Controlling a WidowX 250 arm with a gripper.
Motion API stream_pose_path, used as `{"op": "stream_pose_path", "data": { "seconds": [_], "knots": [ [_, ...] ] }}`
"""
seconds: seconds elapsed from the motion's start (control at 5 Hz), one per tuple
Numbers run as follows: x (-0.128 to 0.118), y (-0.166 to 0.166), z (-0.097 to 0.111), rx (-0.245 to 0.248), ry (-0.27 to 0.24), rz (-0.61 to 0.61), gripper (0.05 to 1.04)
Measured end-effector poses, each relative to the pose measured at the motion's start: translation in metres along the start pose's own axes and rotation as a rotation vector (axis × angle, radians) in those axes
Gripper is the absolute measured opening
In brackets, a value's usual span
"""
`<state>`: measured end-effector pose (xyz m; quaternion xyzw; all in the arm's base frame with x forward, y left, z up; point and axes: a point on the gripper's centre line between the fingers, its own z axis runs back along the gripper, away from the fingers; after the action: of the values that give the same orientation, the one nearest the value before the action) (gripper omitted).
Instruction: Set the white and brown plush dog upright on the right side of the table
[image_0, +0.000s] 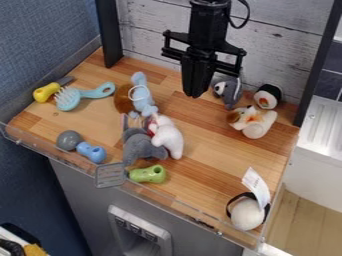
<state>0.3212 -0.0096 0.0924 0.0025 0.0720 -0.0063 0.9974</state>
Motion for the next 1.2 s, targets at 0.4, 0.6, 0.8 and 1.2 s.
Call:
{"op": "stream_pose_path", "data": {
  "seconds": [0.4, 0.6, 0.8, 1.2],
  "knots": [
    [0.005, -0.032, 0.01, 0.024, -0.014, -0.3, 0.064],
    [0.011, -0.053, 0.012, 0.045, -0.012, -0.514, 0.064],
    [0.016, -0.072, 0.014, 0.061, -0.007, -0.663, 0.066],
    [0.034, -0.091, 0.017, 0.055, 0.013, -0.58, 0.067]
  ]
}}
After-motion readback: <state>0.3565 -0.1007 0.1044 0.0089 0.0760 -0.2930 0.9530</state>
